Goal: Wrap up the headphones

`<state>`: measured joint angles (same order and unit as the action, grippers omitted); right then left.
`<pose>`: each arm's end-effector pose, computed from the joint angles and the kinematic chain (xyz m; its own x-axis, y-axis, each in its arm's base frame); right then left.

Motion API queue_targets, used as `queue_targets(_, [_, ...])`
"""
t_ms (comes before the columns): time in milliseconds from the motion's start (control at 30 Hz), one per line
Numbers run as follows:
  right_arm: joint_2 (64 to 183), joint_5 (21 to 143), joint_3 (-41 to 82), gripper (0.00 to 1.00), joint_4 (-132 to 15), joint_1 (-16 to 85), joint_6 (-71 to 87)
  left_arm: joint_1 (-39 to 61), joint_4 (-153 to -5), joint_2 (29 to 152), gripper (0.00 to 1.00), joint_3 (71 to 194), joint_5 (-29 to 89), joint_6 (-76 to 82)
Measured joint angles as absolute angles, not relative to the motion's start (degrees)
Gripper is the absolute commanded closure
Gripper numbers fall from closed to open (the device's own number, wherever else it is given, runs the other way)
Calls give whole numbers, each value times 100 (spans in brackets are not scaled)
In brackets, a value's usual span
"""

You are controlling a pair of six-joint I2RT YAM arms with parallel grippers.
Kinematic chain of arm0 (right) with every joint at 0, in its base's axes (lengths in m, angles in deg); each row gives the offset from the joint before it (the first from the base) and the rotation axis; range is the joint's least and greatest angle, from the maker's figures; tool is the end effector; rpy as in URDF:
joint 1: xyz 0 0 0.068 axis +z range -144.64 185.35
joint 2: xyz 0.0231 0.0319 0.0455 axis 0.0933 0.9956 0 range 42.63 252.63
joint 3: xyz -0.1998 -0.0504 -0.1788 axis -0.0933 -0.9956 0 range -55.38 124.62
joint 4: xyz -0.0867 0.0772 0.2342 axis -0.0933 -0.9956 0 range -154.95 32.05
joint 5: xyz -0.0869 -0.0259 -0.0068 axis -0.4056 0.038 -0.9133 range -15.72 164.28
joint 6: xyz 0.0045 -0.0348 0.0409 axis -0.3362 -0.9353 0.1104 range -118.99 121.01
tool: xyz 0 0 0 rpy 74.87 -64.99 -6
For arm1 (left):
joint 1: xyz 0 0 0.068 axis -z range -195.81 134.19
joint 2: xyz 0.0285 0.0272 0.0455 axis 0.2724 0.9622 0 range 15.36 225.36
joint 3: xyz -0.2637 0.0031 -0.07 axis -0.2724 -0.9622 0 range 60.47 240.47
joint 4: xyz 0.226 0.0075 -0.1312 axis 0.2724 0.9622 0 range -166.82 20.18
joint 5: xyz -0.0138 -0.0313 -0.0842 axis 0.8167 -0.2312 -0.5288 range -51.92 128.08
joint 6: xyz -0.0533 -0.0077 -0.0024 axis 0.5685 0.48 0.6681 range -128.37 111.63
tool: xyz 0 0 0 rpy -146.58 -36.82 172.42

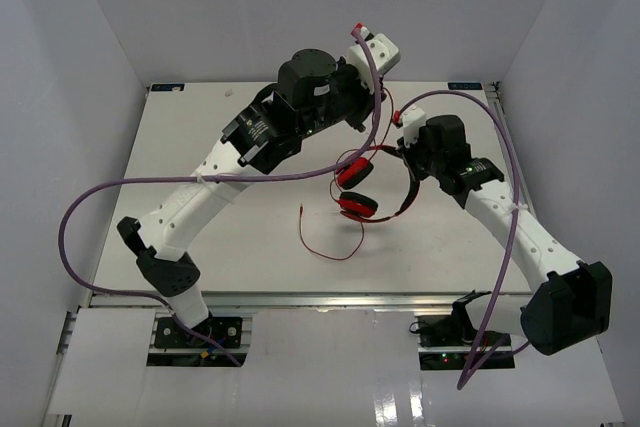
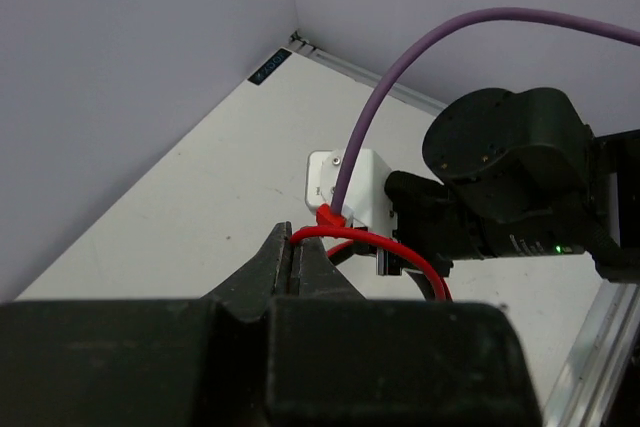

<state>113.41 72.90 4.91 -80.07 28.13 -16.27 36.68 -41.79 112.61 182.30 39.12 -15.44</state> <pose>0.2559 0.1065 0.3181 -0.3651 -0.4753 -0.8005 -0.4992 0.8257 -0.2626 0.2190 -0.2842 0.5120 -0.0132 0.2194 -0.9755 0.7898 0.6006 0.1244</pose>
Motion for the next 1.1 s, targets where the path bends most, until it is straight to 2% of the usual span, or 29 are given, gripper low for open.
queue_targets(467, [11344, 6910, 463, 92, -7751, 3342, -802, 3743, -4428, 12185, 100, 18910, 5381, -1748])
queue_targets(733, [10975, 5998, 78, 92, -7462, 3475, -477, 3747, -4448, 12328, 100, 18944, 5802, -1423])
queue_targets(1100, [10683, 6161, -7, 92, -7322, 3688, -281, 3747, -4528, 12880, 100, 19266, 5910, -996])
